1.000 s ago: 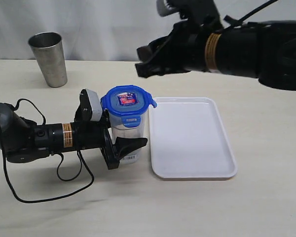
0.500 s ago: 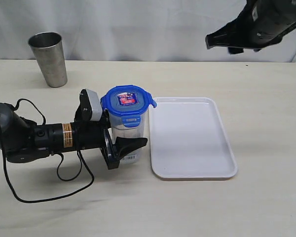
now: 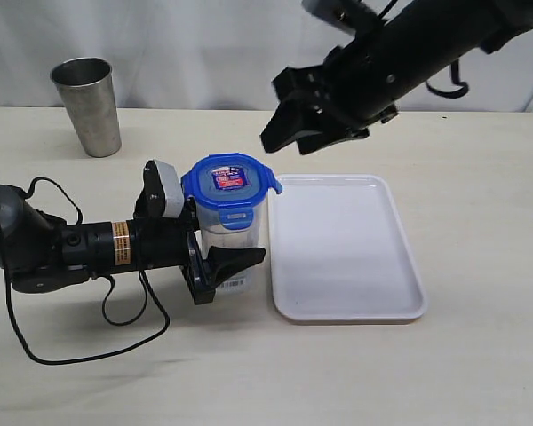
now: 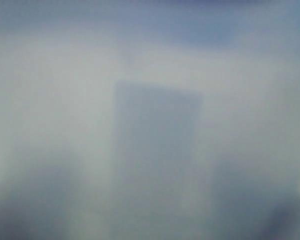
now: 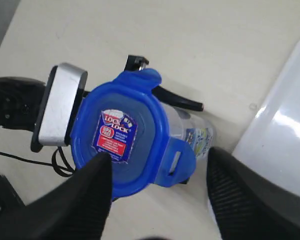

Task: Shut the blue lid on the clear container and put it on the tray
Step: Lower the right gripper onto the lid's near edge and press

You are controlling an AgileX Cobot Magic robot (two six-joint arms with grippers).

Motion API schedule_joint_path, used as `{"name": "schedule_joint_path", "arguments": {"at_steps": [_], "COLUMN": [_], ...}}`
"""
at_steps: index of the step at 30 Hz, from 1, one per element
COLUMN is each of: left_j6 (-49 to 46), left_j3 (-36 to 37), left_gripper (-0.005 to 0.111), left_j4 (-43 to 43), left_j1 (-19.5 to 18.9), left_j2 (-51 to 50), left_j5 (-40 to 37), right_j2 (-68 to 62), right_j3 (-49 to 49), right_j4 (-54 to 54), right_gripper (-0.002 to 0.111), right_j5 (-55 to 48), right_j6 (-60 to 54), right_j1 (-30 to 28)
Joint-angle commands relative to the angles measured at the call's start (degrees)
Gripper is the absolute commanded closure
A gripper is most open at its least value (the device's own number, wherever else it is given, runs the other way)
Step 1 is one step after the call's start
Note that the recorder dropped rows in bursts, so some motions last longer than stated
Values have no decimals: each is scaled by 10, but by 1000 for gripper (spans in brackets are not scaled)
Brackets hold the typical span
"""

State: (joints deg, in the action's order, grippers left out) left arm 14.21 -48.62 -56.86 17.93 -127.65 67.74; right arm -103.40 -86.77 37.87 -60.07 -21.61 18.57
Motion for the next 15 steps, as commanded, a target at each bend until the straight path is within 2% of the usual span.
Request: {"name": "schedule_joint_path", "arguments": {"at_steps": [1,10,15], "left_j6": [8,8,8], "left_j3": [-2,-2,-2], "left_gripper": [107,107,107], "left_j4": [-11,-14,-13], "left_j1": [1,1,1], "left_j2": [0,0,0], "left_j5": [-23,-23,-21], "right_j2": [-24,-50,-60], "right_j3": [-1,2,12], "right_j4": [-19,-9,-11], "right_gripper": [54,54,65], "right_j5": [17,26,26], "right_j6": [20,34,33], "right_j1": [27,29,29]}}
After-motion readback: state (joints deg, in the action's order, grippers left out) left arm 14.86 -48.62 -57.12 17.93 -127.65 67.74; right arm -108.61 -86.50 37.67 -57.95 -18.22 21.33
